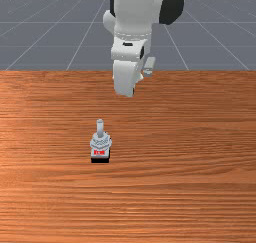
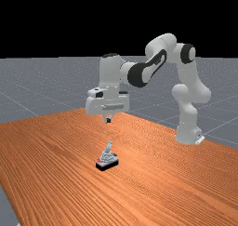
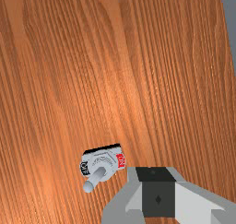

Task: Turn on the trigger

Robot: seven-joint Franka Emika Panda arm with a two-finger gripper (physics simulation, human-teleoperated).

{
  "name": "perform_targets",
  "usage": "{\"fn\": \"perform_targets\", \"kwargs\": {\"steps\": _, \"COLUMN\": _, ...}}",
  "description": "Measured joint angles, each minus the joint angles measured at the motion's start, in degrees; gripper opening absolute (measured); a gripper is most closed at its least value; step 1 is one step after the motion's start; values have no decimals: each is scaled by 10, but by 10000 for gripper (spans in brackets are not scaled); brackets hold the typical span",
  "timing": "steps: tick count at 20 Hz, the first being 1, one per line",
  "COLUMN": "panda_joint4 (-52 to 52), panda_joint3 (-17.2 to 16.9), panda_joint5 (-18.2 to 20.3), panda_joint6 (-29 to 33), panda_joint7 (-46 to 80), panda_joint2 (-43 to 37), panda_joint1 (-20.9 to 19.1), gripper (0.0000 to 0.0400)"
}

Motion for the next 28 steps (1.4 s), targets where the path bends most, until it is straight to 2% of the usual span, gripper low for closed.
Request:
{"fn": "perform_targets", "kwargs": {"steps": 8, "panda_joint4": -47, "panda_joint3": 3, "panda_joint5": 0, "panda_joint6": 84, "panda_joint7": -25, "panda_joint2": 42, "panda_joint1": -2, "gripper": 0}}
{"fn": "perform_targets", "kwargs": {"steps": 9, "panda_joint4": -73, "panda_joint3": 5, "panda_joint5": -2, "panda_joint6": 94, "panda_joint7": -40, "panda_joint2": 29, "panda_joint1": -5, "gripper": 0}}
{"fn": "perform_targets", "kwargs": {"steps": 11, "panda_joint4": -95, "panda_joint3": 7, "panda_joint5": -2, "panda_joint6": 66, "panda_joint7": -50, "panda_joint2": 11, "panda_joint1": -6, "gripper": 0}}
{"fn": "perform_targets", "kwargs": {"steps": 12, "panda_joint4": -124, "panda_joint3": 7, "panda_joint5": -2, "panda_joint6": 82, "panda_joint7": -49, "panda_joint2": -7, "panda_joint1": -5, "gripper": 0}}
{"fn": "perform_targets", "kwargs": {"steps": 13, "panda_joint4": -160, "panda_joint3": 16, "panda_joint5": 25, "panda_joint6": 119, "panda_joint7": -70, "panda_joint2": -27, "panda_joint1": -16, "gripper": 0}}
{"fn": "perform_targets", "kwargs": {"steps": 14, "panda_joint4": -165, "panda_joint3": 17, "panda_joint5": 30, "panda_joint6": 120, "panda_joint7": -74, "panda_joint2": -30, "panda_joint1": -17, "gripper": 0}}
{"fn": "perform_targets", "kwargs": {"steps": 16, "panda_joint4": -166, "panda_joint3": 15, "panda_joint5": 21, "panda_joint6": 123, "panda_joint7": -67, "panda_joint2": -30, "panda_joint1": -14, "gripper": 0}}
{"fn": "perform_targets", "kwargs": {"steps": 17, "panda_joint4": -166, "panda_joint3": 12, "panda_joint5": 3, "panda_joint6": 125, "panda_joint7": -75, "panda_joint2": -29, "panda_joint1": -11, "gripper": 0}}
{"fn": "perform_targets", "kwargs": {"steps": 24, "panda_joint4": -246, "panda_joint3": 18, "panda_joint5": 1, "panda_joint6": 153, "panda_joint7": -119, "panda_joint2": -81, "panda_joint1": -15, "gripper": 0}}
{"fn": "perform_targets", "kwargs": {"steps": 28, "panda_joint4": -250, "panda_joint3": 17, "panda_joint5": 1, "panda_joint6": 155, "panda_joint7": -103, "panda_joint2": -83, "panda_joint1": -12, "gripper": 0}}
